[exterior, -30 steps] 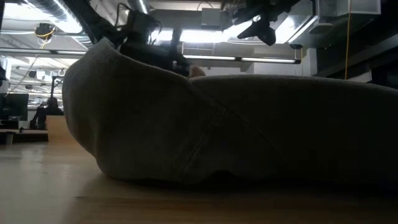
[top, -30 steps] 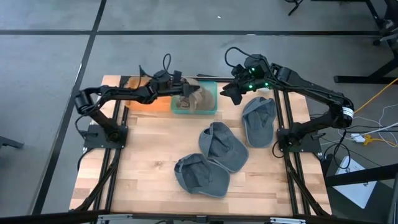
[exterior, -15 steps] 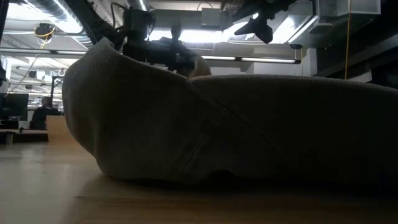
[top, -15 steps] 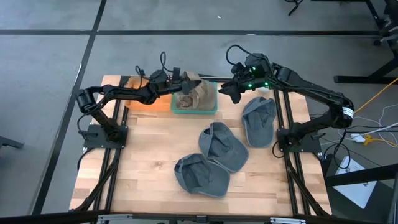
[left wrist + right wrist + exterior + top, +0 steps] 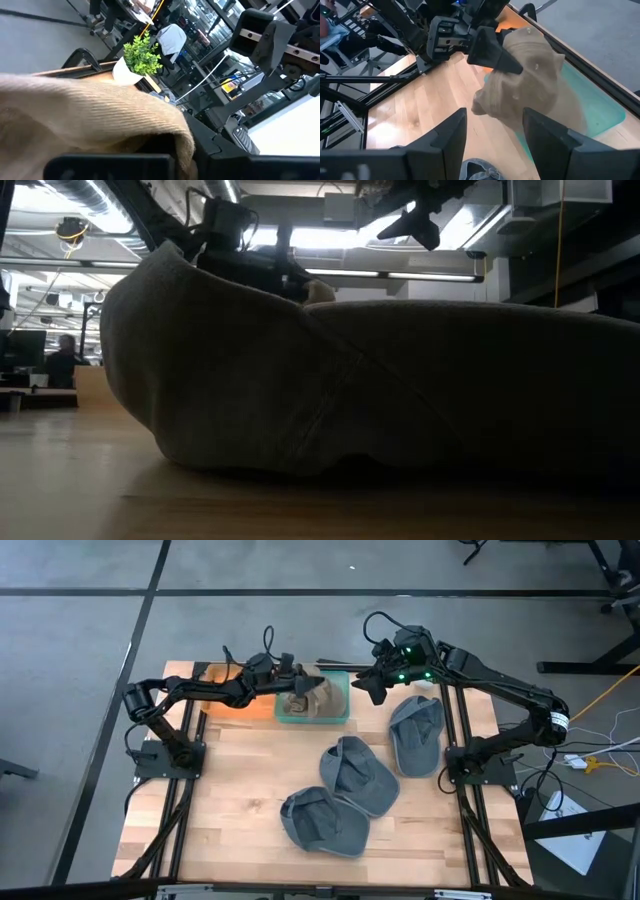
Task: Pick & Place hat
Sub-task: Put the brown cap into the green bin
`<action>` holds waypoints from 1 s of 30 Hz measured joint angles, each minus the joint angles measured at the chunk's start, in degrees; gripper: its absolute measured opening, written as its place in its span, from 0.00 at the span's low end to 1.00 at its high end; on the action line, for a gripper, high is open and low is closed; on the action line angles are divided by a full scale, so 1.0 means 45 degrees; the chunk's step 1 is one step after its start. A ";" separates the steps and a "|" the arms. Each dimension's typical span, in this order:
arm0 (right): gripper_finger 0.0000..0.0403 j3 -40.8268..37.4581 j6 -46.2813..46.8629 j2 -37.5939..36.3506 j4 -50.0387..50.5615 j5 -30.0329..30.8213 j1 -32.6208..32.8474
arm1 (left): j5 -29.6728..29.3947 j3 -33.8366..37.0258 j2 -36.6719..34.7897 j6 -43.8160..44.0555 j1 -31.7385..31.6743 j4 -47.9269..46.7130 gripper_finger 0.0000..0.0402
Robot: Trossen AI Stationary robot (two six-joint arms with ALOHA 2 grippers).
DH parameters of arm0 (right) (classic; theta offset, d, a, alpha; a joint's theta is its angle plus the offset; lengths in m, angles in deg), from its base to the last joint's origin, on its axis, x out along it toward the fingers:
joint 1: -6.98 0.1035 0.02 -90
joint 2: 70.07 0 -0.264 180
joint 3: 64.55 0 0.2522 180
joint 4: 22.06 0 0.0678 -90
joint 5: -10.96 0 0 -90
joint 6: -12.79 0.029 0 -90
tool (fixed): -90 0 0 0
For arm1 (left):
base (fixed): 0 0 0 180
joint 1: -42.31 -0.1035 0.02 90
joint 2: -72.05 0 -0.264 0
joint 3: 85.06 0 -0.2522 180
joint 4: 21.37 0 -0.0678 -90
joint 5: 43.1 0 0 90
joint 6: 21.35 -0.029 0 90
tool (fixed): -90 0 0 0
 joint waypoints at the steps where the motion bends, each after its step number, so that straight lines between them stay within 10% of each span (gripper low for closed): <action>1: 0.47 -0.0003 0.0000 0.0000 0.0000 0.0002 0.0000 | -0.0015 0.0000 0.0000 -0.0091 -0.0005 0.0013 0.02; 30: 0.47 -0.0010 -0.0350 0.0000 0.0000 0.0005 0.0000 | 0.0357 -0.0005 -0.0832 -0.1262 -0.1050 -0.6881 0.19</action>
